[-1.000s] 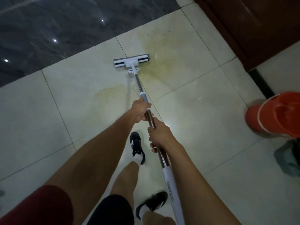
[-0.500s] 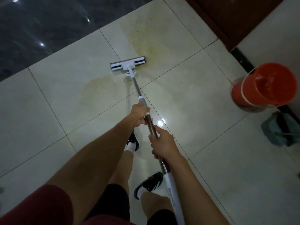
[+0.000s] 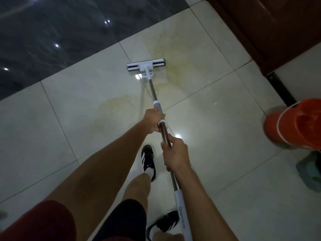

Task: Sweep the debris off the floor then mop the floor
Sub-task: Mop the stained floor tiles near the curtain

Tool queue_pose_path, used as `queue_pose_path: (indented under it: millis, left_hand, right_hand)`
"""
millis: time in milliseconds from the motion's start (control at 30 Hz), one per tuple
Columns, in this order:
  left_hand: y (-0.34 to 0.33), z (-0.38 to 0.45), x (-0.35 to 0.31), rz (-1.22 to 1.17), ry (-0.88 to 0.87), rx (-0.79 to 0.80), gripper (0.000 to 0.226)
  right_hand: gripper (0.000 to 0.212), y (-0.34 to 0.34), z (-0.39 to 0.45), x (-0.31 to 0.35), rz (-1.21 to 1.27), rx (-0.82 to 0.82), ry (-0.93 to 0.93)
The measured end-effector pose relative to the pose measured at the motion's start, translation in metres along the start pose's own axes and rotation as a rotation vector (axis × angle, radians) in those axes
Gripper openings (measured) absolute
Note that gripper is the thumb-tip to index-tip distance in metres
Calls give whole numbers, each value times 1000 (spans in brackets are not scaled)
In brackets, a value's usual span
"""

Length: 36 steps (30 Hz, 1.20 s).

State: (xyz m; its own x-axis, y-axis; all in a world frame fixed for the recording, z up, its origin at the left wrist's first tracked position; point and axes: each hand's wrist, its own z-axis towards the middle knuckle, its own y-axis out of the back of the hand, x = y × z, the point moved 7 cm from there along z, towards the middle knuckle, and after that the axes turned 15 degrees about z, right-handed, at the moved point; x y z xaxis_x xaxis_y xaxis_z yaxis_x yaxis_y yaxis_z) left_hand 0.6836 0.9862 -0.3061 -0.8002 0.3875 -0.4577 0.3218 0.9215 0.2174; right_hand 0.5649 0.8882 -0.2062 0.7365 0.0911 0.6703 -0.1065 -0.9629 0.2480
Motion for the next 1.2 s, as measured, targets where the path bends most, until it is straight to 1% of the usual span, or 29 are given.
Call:
queue_pose_path:
  millis: [133, 300, 333, 433, 567, 633, 700, 800, 900, 1033, 1200]
  left_hand:
    - [39, 51, -80, 34, -51, -11, 20]
    - [74, 125, -169, 46, -53, -13, 27]
    - [79, 136, -184, 53, -56, -8, 25]
    - [97, 170, -225, 67, -53, -19, 6]
    - [108, 206, -266, 142, -54, -27, 9]
    - [103, 213, -271, 175, -44, -30, 12]
    - [90, 211, -266, 195, -36, -24, 6]
    - [72, 205, -257, 191, -23, -40, 12]
    - [59, 193, -245, 206, 4, -57, 12]
    - [36, 167, -216, 225, 39, -60, 22]
    - [-18, 119, -174, 216, 45, -37, 19]
  right_hand:
    - [33, -23, 73, 64, 64, 11, 4]
    - [34, -41, 171, 132, 121, 9, -33]
    - [34, -44, 187, 144, 113, 10, -22]
    - [29, -54, 234, 179, 99, -5, 25]
    - [24, -62, 284, 209, 74, -16, 33]
    - [24, -56, 292, 208, 58, -9, 15]
    - [24, -46, 289, 197, 56, -4, -11]
    - [23, -33, 282, 178, 78, -6, -34]
    - [25, -24, 270, 160, 119, 3, -53]
    - [29, -11, 237, 130, 128, 30, -47]
    - [31, 38, 185, 86, 96, 57, -19]
